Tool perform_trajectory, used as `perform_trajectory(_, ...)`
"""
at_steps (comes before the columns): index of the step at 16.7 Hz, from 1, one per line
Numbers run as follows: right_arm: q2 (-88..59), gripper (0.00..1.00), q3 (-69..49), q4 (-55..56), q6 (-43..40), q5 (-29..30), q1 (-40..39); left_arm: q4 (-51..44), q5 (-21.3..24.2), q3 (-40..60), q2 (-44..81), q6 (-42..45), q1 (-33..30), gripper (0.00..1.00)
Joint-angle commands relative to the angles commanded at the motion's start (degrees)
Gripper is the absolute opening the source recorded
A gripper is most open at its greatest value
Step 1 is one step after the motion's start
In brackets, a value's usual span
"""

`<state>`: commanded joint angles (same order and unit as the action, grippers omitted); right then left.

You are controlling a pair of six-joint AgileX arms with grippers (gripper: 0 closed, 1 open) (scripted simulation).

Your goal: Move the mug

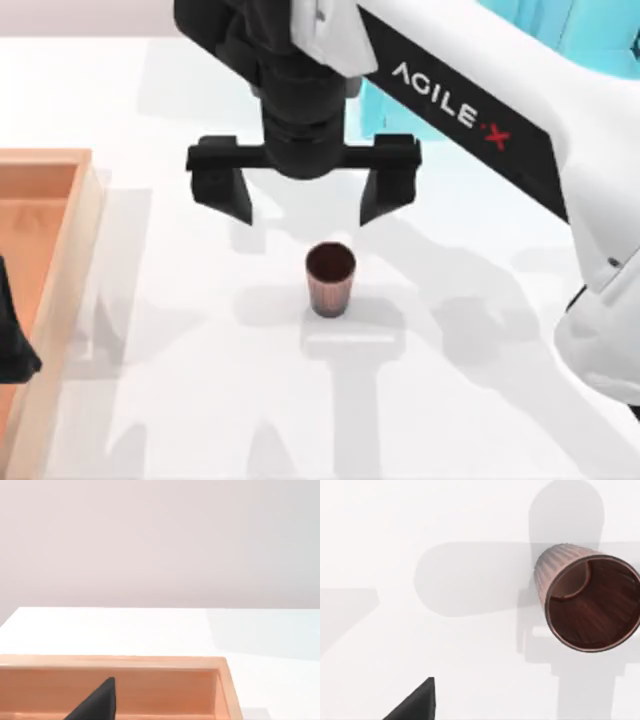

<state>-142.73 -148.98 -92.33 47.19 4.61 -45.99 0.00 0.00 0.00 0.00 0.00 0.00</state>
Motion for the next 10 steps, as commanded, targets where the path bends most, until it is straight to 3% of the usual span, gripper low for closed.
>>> perform_trajectory(5, 0.32, 1.0, 1.02, 0.95, -0.16, -0.02, 0.29, 0.0, 0.0, 0.0, 0.0, 0.0, 0.0, 1.0)
perform_trajectory(10, 1.51, 1.0, 12.98, 11.54, -0.55, -0.06, 0.53, 0.0, 0.0, 0.0, 0.0, 0.0, 0.0, 1.0)
